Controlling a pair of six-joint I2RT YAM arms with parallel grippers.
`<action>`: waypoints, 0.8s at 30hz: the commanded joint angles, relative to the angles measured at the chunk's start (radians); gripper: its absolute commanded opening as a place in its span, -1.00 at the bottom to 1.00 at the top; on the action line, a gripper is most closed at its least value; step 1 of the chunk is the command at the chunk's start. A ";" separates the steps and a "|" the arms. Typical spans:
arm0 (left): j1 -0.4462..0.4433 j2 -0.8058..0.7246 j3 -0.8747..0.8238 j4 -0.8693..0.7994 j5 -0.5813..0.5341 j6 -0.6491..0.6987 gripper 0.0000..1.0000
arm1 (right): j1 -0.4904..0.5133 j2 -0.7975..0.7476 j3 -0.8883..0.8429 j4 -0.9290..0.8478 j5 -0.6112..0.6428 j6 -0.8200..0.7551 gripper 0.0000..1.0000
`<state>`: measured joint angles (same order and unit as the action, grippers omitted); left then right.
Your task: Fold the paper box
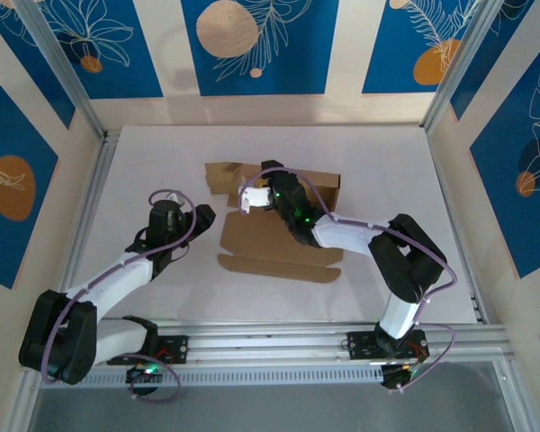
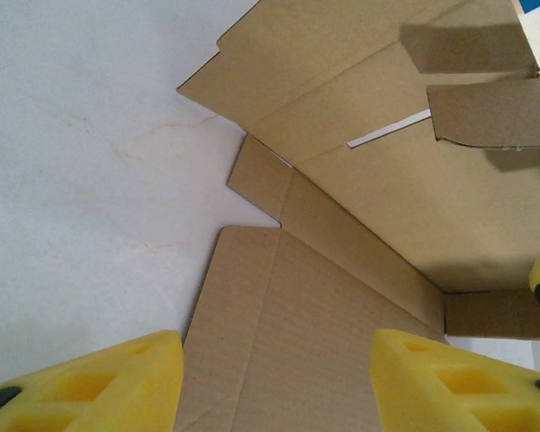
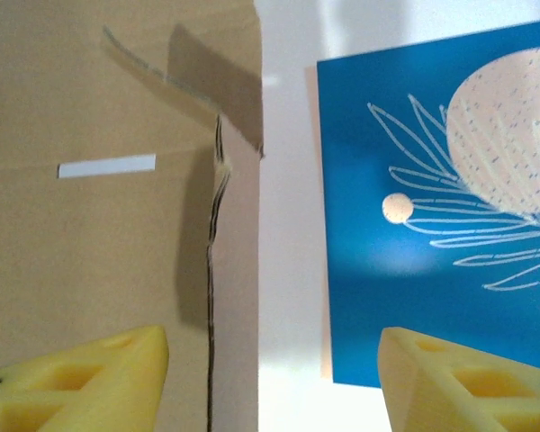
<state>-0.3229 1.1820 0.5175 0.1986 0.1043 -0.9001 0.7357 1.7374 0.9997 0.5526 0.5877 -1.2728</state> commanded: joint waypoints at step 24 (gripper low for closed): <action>0.018 0.251 0.170 0.151 0.175 0.128 0.19 | -0.012 -0.123 -0.014 0.050 0.007 0.130 -1.00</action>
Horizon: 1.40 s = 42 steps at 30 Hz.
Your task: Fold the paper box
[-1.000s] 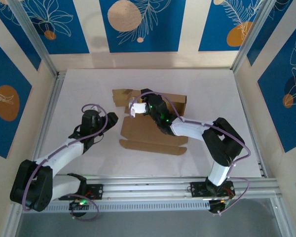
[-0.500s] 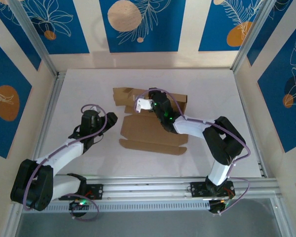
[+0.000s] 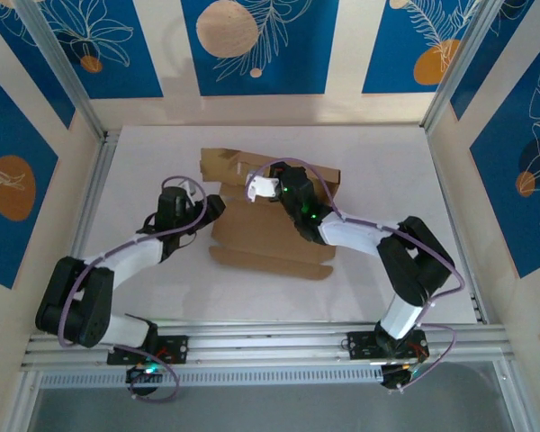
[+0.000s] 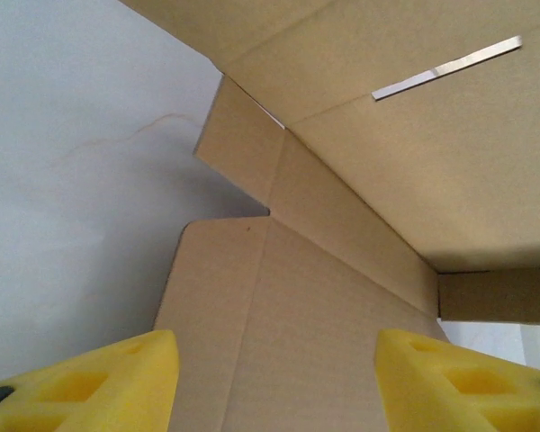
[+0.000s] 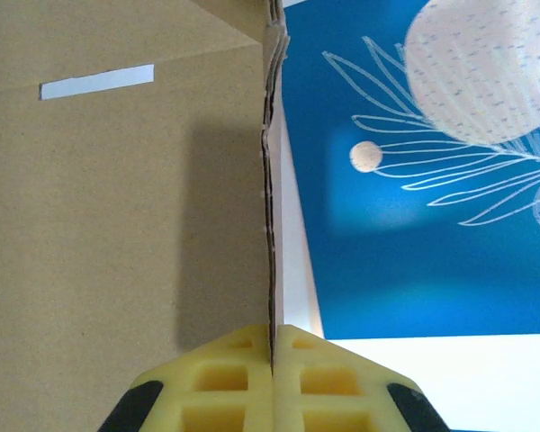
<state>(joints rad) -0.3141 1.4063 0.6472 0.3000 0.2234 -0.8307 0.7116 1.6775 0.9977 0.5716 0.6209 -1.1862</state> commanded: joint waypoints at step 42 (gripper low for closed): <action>-0.004 0.026 0.143 -0.227 -0.288 0.243 0.27 | 0.122 -0.141 -0.024 -0.025 -0.020 0.071 -1.00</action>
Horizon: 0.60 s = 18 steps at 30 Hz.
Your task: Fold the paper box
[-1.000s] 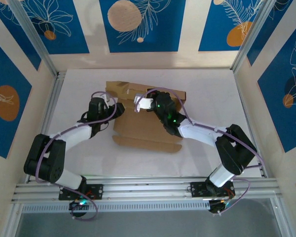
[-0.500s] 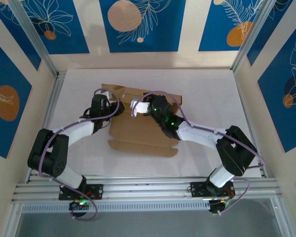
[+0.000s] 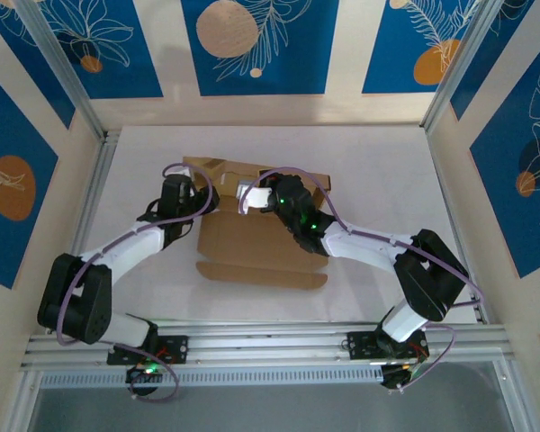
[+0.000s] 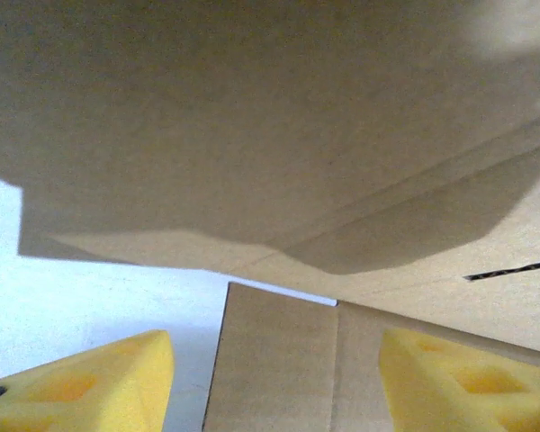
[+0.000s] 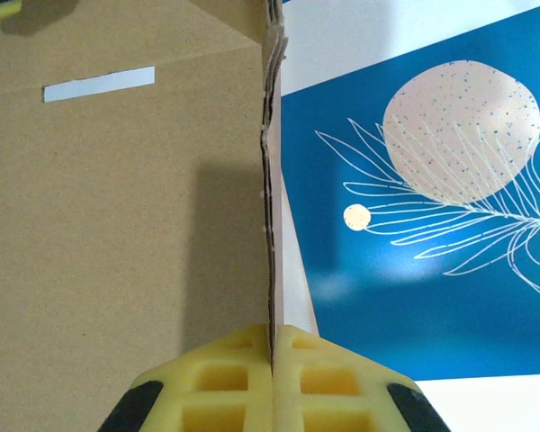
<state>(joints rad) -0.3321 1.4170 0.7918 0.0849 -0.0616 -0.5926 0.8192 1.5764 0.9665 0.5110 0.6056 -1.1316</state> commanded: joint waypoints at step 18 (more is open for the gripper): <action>0.025 0.143 0.055 0.053 0.075 -0.021 0.24 | 0.057 -0.061 0.029 0.004 -0.024 0.034 -1.00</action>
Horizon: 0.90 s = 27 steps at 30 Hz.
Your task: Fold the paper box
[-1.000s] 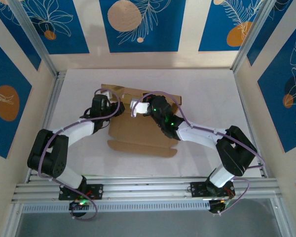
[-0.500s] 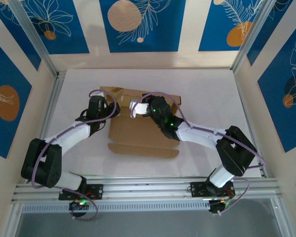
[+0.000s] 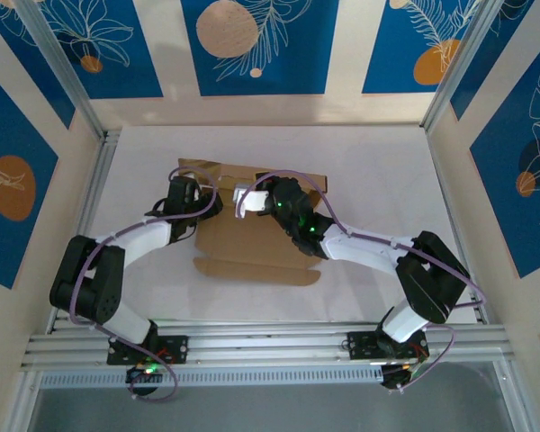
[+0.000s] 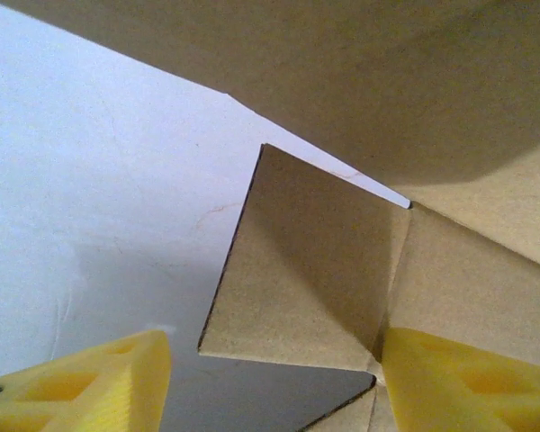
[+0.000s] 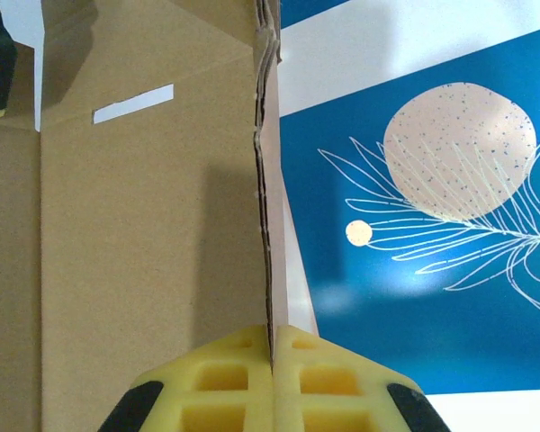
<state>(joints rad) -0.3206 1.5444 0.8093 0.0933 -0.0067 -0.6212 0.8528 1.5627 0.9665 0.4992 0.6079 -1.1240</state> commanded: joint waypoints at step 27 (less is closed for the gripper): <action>-0.099 -0.074 -0.144 0.462 -0.141 0.262 -0.46 | 0.056 0.021 0.148 -0.253 -0.072 0.204 -1.00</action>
<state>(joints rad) -0.3729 1.5173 0.6693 0.4698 -0.1059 -0.4412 0.8791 1.5578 1.0729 0.2737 0.6044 -0.9821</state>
